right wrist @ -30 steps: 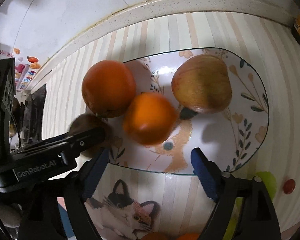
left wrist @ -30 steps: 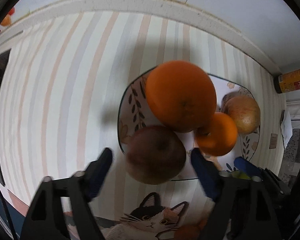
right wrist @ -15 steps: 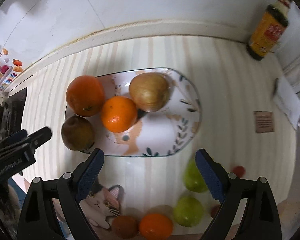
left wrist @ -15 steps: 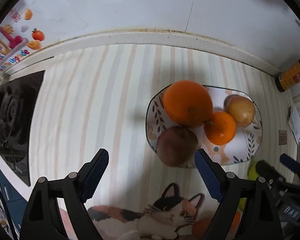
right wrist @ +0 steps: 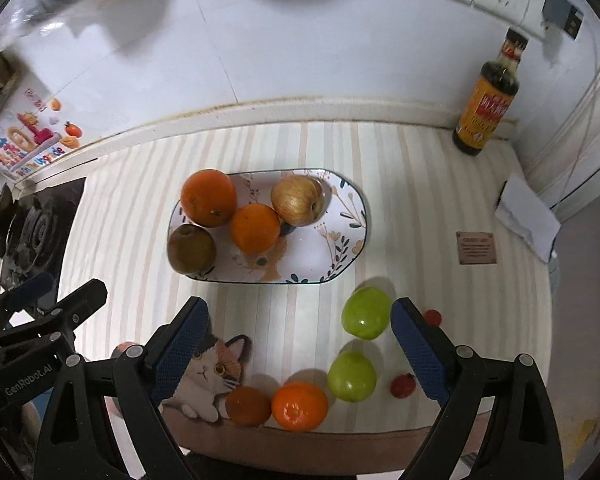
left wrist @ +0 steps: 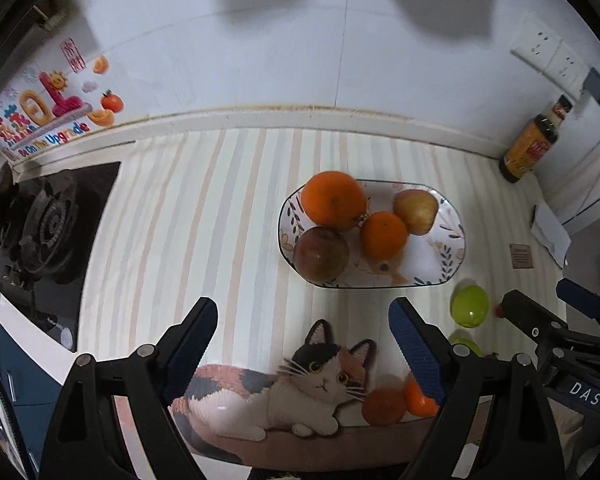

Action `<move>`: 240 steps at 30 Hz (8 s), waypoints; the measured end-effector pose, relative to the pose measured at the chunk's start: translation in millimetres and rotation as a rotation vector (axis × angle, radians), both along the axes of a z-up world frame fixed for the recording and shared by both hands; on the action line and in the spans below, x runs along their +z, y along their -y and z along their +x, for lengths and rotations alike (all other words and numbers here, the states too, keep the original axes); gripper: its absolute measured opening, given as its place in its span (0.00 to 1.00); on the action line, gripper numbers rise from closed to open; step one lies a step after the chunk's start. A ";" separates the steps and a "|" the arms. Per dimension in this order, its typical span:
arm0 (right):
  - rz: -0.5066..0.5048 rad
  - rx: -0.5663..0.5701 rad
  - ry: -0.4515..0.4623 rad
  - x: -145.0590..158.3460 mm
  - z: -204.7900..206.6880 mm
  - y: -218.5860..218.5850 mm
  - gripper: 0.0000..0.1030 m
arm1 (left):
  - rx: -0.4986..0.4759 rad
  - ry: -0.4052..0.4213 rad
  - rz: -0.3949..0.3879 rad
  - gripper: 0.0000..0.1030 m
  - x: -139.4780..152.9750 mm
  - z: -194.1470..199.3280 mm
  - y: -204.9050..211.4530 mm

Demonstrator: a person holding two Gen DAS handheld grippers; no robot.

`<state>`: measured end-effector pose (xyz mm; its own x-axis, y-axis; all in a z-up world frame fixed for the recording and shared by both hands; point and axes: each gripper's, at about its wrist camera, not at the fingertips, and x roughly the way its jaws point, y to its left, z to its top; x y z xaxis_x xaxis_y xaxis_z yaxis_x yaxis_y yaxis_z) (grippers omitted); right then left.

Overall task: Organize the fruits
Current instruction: 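Lift both tools away from the plate, then grasp a tangerine with the right tool while the left tool grasps a brown kiwi, then set the tangerine and kiwi on the deer plate and open both tools, then lift both tools back from the plate, then grasp a green apple with the left tool while the right tool grasps another green apple, then carry both green apples onto the deer plate and open both tools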

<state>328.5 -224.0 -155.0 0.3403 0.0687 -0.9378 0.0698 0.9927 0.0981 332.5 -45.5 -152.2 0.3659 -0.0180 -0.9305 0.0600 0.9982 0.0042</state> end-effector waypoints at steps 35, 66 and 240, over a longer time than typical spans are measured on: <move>0.368 -0.093 -0.351 -121.0 -58.2 36.7 0.92 | 0.002 -0.280 -0.068 0.97 -92.0 -38.8 8.9; 0.332 -0.203 -0.412 -187.4 -115.0 63.3 0.66 | -0.148 -0.511 -0.135 0.52 -189.9 -44.7 76.9; 0.312 0.023 -0.316 -189.0 15.6 49.6 0.57 | 0.030 -0.466 -0.178 0.53 -182.5 3.7 46.4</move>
